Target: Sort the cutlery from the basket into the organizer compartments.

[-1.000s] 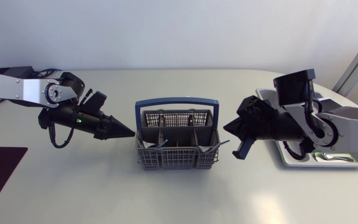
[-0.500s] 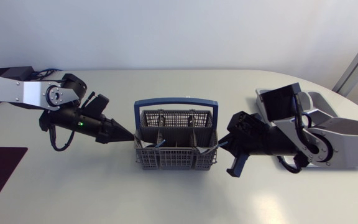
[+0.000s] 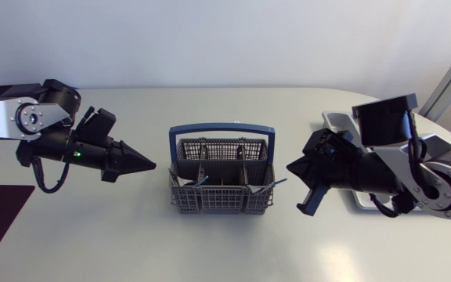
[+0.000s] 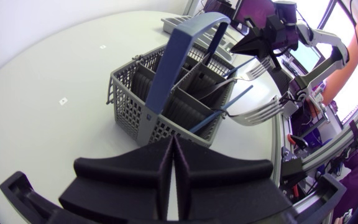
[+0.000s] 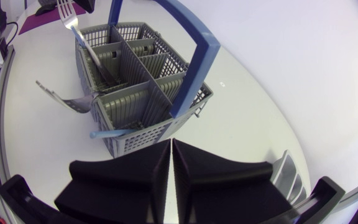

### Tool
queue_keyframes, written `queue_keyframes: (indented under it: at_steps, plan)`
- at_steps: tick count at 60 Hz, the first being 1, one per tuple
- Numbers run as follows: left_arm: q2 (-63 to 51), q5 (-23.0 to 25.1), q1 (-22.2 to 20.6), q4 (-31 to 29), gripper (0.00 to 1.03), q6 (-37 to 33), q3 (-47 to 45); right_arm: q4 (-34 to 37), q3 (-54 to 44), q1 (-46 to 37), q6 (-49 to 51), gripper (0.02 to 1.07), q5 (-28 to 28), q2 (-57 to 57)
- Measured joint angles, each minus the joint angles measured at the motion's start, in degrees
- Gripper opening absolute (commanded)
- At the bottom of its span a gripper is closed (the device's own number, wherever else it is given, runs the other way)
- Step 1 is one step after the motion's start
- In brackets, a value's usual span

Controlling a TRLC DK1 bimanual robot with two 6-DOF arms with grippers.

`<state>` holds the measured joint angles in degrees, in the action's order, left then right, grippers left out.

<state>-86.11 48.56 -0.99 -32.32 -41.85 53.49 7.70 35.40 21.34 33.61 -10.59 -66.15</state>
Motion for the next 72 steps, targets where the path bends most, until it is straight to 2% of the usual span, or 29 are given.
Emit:
queue_keyframes:
  at_steps: [5,11,25,29,34,44,53,72]
  plan:
    - [4.2,-1.4,-0.1,0.1,0.08,0.0,-1.1,2.7,0.0,-0.5,0.0,0.28,0.0,1.6]
    - [8.7,-2.8,-0.3,0.1,0.08,-0.2,-2.5,5.9,0.0,-0.5,-0.1,0.4,0.0,4.1]
    - [17.6,-7.3,-2.1,0.0,0.08,-0.2,-5.9,14.1,2.3,0.4,-0.1,0.4,-1.2,10.1]
    - [21.1,-9.5,-3.8,-0.2,0.08,-0.2,-6.9,15.7,3.3,0.8,-0.2,0.49,-1.6,10.9]
    - [23.6,-10.6,-5.3,-0.8,0.08,-0.2,-7.3,17.8,4.6,1.4,-0.2,0.5,-2.1,11.0]
    - [27.3,-12.6,-7.5,-1.7,0.08,0.0,-7.7,17.8,4.9,4.0,-1.8,0.5,-2.9,11.1]
    - [29.8,-14.4,-10.0,-1.7,0.08,0.5,-8.5,14.8,4.3,5.2,-3.9,0.5,-3.1,10.4]
    - [32.8,-15.3,-11.2,-1.8,0.08,1.4,-10.0,11.1,1.0,6.0,-6.7,0.47,-2.9,7.8]
